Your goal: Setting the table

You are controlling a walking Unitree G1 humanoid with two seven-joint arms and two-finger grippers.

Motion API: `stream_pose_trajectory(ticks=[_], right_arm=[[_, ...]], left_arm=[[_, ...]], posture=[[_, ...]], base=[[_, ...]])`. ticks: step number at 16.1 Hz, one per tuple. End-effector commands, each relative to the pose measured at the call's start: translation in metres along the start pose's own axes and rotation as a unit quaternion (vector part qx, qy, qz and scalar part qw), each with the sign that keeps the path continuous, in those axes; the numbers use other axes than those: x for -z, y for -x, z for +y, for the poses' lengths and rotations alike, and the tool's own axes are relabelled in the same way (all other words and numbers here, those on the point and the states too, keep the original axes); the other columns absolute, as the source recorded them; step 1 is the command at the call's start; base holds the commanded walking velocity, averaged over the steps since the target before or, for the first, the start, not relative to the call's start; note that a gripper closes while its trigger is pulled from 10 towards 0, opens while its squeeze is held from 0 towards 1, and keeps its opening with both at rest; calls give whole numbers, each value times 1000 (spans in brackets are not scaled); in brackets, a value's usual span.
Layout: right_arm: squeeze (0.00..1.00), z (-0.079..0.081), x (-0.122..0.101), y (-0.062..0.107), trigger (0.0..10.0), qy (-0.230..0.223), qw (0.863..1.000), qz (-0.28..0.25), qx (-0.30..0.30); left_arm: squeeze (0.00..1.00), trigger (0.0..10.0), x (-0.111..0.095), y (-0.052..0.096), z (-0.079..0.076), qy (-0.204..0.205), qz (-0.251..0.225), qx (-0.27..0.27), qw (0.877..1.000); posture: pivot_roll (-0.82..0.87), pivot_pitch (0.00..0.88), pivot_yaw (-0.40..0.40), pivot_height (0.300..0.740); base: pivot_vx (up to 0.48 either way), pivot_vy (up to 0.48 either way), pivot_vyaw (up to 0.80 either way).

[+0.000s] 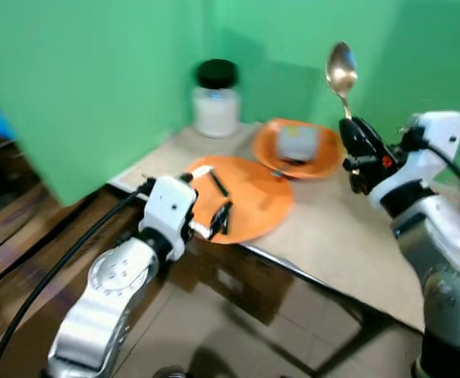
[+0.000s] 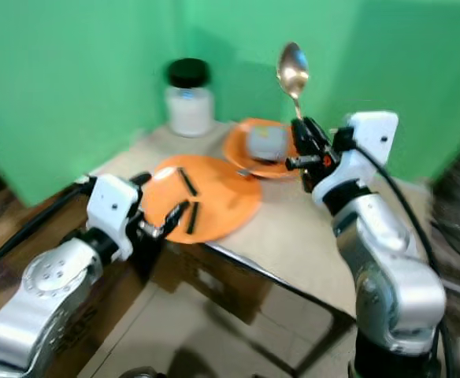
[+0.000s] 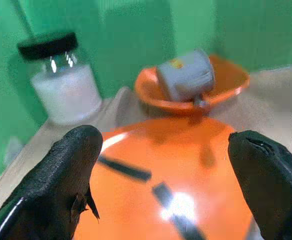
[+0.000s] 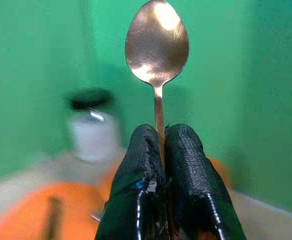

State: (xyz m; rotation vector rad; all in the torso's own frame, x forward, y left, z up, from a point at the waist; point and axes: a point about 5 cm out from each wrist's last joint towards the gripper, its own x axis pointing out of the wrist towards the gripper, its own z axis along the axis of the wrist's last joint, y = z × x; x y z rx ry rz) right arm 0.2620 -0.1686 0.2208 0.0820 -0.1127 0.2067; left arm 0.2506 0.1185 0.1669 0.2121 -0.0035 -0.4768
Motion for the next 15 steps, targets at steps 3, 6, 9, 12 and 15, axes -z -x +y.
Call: stream_pose_trajectory(ticks=[3,6,9,12,15], right_arm=[[0,11,0,3,10000,11,1000,-4,26],[0,8,9,4,10000,14,998,20,56],[0,9,19,5,10000,33,997,37,67],[0,6,19,1,10000,26,996,46,78],[0,7,29,2,10000,39,994,73,77]], left_arm=[[0,10000,-4,-2,14,-18,-8,-53,998],[0,10000,-3,-5,22,-23,-3,-100,995],[0,10000,0,-4,25,5,0,-127,992],[0,10000,-5,-5,28,-7,-9,-135,991],[0,10000,2,-4,27,-11,3,-135,991]], posture=[[81,0,1,740],[91,0,-11,740],[84,0,-7,740],[98,0,-13,740],[81,0,-5,740]], base=[[0,0,-800],[0,0,-800],[0,0,-800],[0,0,-800],[0,0,-800]])
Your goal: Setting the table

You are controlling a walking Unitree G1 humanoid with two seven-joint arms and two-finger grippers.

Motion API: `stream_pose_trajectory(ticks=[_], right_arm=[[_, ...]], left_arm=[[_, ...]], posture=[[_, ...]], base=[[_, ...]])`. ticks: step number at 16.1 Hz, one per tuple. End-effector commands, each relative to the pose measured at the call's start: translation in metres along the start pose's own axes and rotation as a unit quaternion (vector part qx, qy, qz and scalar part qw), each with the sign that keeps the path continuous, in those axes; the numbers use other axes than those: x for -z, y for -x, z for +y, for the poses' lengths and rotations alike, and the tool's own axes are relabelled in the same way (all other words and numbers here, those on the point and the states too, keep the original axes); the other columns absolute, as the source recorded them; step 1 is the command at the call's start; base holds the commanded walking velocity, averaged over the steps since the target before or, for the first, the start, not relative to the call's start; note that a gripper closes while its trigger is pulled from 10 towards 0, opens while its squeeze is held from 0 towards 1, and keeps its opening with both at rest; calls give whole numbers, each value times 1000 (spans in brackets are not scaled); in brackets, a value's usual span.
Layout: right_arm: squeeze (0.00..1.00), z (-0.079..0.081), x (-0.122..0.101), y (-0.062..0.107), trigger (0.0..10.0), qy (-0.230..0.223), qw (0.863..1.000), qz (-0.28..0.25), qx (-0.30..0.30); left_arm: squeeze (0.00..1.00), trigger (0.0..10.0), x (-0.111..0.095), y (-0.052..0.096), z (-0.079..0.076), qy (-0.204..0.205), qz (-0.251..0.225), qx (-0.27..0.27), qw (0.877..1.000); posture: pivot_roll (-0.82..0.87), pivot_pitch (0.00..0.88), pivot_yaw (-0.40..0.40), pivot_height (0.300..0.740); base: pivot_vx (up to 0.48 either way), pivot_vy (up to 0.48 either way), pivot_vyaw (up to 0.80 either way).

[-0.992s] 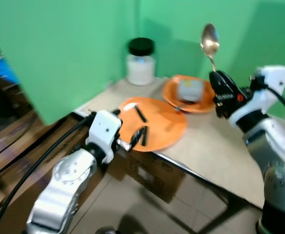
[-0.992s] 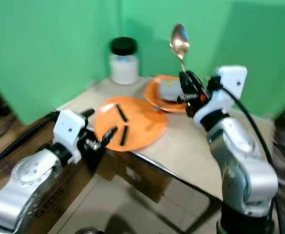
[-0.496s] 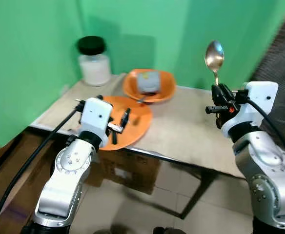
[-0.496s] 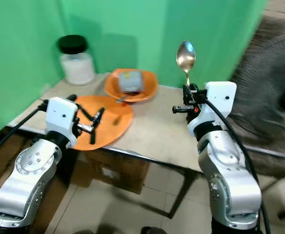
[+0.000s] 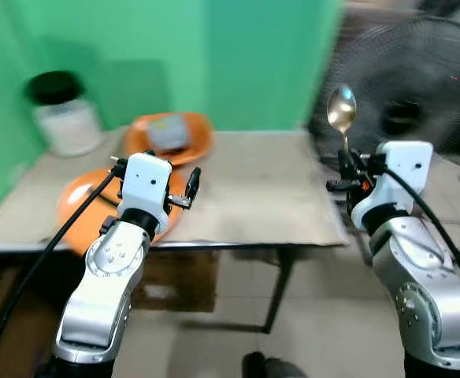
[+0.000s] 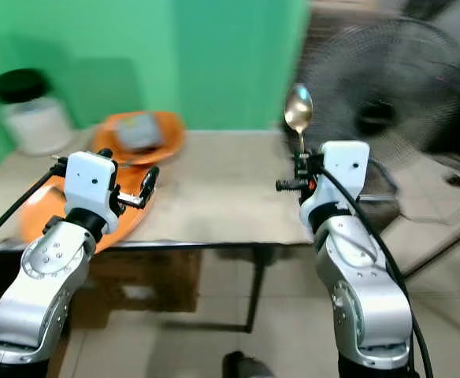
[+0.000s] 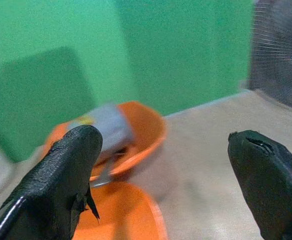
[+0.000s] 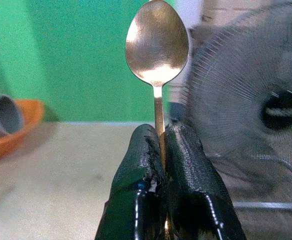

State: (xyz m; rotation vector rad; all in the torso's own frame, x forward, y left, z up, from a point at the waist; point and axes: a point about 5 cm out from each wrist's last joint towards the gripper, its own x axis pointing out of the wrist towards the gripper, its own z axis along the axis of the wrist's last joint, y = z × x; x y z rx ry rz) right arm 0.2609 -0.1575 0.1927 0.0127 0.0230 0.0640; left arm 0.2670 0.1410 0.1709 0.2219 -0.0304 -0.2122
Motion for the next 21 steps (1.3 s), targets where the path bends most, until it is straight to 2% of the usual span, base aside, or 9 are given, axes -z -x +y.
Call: stream_pose_trajectory(ticks=[1,4,15,21], right_arm=[[0,-1,-1,0,10000,9,1000,3,3],[0,-1,-1,0,10000,13,1000,7,-1],[0,-3,6,2,10000,16,999,30,22],[0,-2,7,2,10000,28,999,39,14]], left_arm=[[0,10000,0,-1,-2,3,0,0,1000],[0,10000,0,-3,-6,1,0,6,1000],[0,10000,5,-1,-4,15,5,9,1000],[0,10000,6,-1,-7,20,4,14,1000]], posture=[[80,0,-4,740],[77,0,-2,740],[67,0,7,740],[67,0,9,740]], base=[[0,0,-800],[0,0,-800],[0,0,-800],[0,0,-800]])
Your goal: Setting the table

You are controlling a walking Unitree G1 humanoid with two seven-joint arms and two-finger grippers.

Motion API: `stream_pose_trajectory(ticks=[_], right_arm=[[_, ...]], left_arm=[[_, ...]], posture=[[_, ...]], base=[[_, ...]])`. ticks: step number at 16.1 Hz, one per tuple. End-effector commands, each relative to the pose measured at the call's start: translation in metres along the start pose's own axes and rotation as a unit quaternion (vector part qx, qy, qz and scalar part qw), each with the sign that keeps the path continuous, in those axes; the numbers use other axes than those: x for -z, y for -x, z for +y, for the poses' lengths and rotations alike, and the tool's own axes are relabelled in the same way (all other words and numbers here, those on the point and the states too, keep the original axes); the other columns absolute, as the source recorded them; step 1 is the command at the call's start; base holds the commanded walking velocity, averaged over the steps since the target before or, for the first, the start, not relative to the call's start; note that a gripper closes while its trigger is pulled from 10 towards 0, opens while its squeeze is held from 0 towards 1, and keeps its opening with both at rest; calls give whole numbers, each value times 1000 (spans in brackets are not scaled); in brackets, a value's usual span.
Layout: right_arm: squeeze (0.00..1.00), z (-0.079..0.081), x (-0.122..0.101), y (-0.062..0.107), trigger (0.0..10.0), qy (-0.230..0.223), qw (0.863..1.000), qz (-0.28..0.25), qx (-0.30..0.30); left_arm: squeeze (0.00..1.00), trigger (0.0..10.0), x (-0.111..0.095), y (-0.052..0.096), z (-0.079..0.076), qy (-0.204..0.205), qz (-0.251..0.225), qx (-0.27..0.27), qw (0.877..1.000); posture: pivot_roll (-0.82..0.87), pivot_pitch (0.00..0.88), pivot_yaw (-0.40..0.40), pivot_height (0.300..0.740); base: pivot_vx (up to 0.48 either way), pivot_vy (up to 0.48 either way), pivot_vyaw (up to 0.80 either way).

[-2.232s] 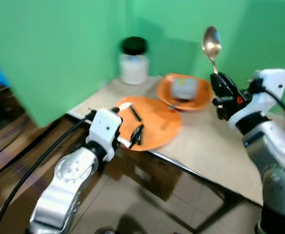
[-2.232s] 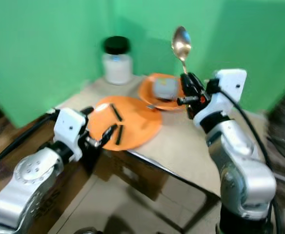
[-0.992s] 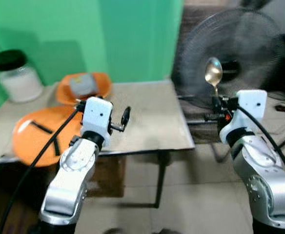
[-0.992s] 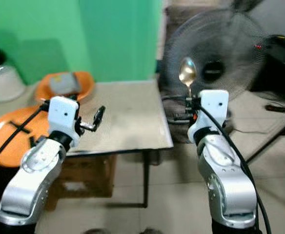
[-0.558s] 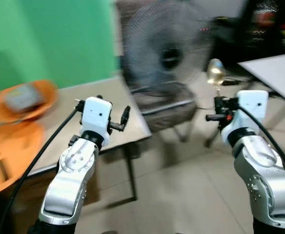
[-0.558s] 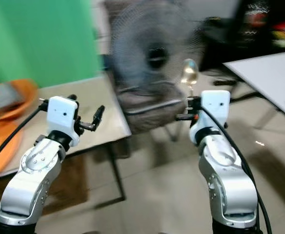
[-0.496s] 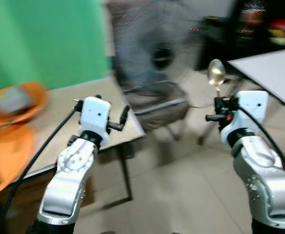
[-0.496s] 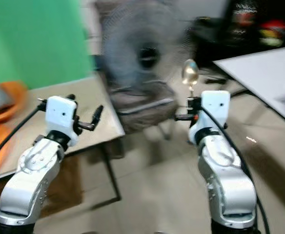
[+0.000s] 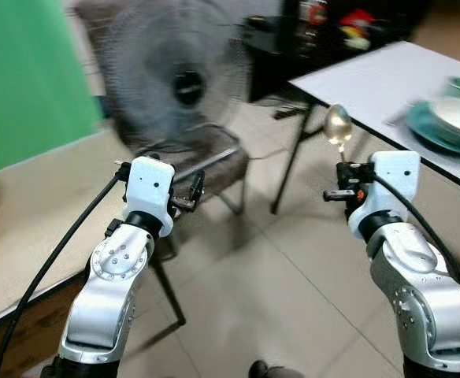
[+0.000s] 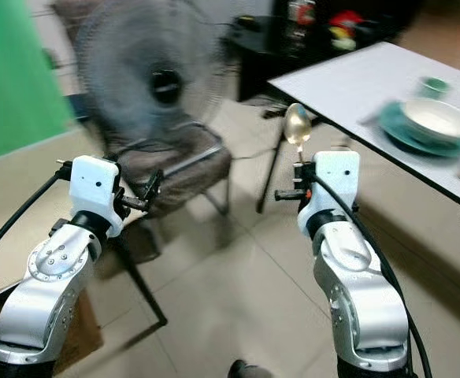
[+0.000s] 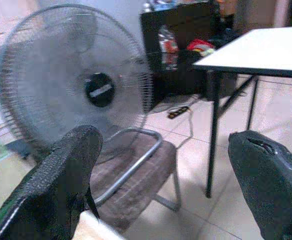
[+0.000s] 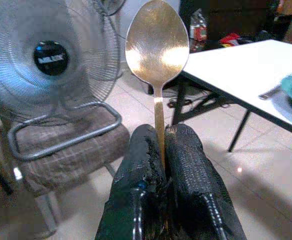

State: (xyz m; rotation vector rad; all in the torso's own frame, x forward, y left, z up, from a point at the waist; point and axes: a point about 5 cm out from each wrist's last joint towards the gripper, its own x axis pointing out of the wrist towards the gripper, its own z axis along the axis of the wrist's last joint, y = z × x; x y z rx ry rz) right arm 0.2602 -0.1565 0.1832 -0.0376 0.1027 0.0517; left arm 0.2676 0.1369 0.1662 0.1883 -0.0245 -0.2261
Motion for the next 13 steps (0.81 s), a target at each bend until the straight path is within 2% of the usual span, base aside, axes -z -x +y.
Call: stream_pose_trajectory(ticks=[1,5,10,13], right_arm=[[0,-4,-2,1,10000,12,1000,-2,3],[0,-13,-1,0,10000,32,999,3,-1],[0,-11,6,7,10000,31,999,17,-17],[0,-19,9,12,10000,31,999,22,2]], left_arm=[[0,10000,2,1,-2,2,3,7,1000],[0,10000,2,0,-2,3,1,7,1000],[0,10000,2,0,0,1,-1,6,1000],[0,10000,1,0,1,12,-6,6,1000]], posture=[[67,0,8,740],[67,0,6,740],[67,0,13,740],[62,0,23,740]], base=[[0,0,-800],[0,0,-800],[0,0,-800],[0,0,-800]])
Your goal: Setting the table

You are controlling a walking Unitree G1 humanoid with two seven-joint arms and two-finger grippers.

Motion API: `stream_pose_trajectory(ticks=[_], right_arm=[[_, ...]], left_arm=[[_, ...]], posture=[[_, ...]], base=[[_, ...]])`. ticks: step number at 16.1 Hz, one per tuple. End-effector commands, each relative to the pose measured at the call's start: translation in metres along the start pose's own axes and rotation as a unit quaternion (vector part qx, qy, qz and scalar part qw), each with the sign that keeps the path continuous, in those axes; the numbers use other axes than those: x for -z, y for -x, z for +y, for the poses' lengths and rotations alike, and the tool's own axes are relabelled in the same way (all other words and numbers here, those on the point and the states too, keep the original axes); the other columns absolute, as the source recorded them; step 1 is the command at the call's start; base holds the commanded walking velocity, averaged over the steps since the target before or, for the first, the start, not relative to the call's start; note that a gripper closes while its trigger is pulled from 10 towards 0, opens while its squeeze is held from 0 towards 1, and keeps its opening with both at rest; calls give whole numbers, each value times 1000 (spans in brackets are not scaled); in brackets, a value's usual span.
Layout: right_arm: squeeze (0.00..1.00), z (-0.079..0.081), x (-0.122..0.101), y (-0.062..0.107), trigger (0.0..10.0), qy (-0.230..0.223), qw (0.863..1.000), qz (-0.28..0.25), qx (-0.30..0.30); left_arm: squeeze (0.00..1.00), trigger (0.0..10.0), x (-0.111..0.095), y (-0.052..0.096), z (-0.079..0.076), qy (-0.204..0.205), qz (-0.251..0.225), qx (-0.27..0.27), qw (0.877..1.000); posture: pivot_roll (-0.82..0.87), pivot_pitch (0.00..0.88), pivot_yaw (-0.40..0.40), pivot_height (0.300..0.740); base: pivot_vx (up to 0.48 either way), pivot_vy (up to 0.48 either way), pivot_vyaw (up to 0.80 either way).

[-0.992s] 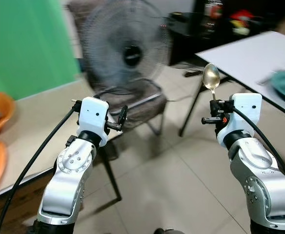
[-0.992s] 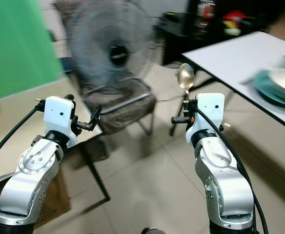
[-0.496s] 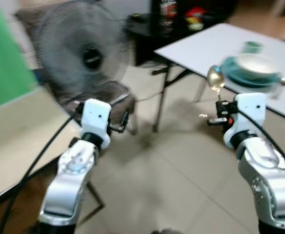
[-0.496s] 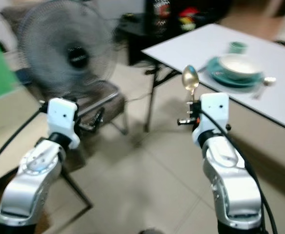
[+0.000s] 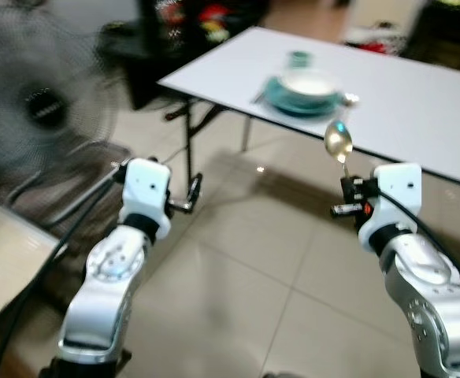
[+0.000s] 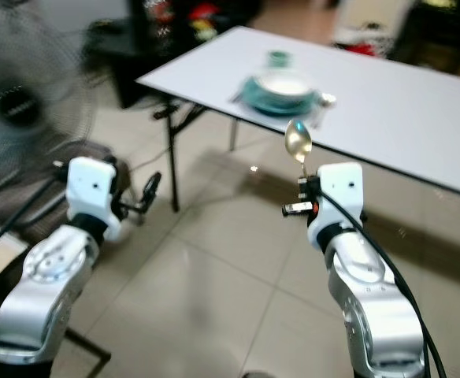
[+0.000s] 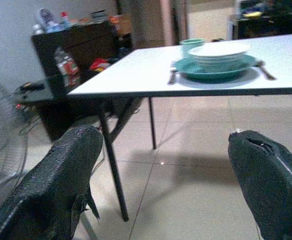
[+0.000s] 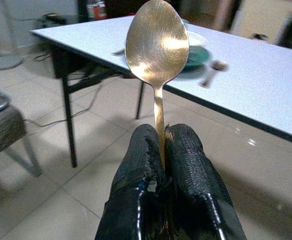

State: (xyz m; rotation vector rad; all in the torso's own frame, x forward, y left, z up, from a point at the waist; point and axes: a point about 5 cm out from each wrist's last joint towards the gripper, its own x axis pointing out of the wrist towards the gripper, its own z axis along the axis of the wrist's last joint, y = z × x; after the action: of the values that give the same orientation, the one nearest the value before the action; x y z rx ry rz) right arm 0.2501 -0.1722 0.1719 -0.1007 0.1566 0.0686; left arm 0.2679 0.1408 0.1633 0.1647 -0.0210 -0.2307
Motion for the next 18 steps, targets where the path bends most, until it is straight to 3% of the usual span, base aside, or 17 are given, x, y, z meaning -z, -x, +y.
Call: stream_pose_trajectory(ticks=[1,6,12,18], right_arm=[[0,-6,-3,4,10000,0,1000,-4,17],[0,-12,1,9,10000,1,999,2,51],[0,-9,-2,9,10000,3,999,-4,48],[0,-4,-3,10,10000,8,999,-15,37]], left_arm=[[0,10000,-2,-1,-3,0,-5,4,1000],[0,10000,-3,-1,-2,6,-15,0,1000],[0,10000,-7,1,-9,5,-36,19,999],[0,10000,-4,2,-7,4,-28,24,999]], posture=[[62,0,23,740],[47,0,38,740],[43,0,38,740],[37,0,44,740]], base=[[0,0,-800],[0,0,-800],[50,0,-754],[358,0,0]])
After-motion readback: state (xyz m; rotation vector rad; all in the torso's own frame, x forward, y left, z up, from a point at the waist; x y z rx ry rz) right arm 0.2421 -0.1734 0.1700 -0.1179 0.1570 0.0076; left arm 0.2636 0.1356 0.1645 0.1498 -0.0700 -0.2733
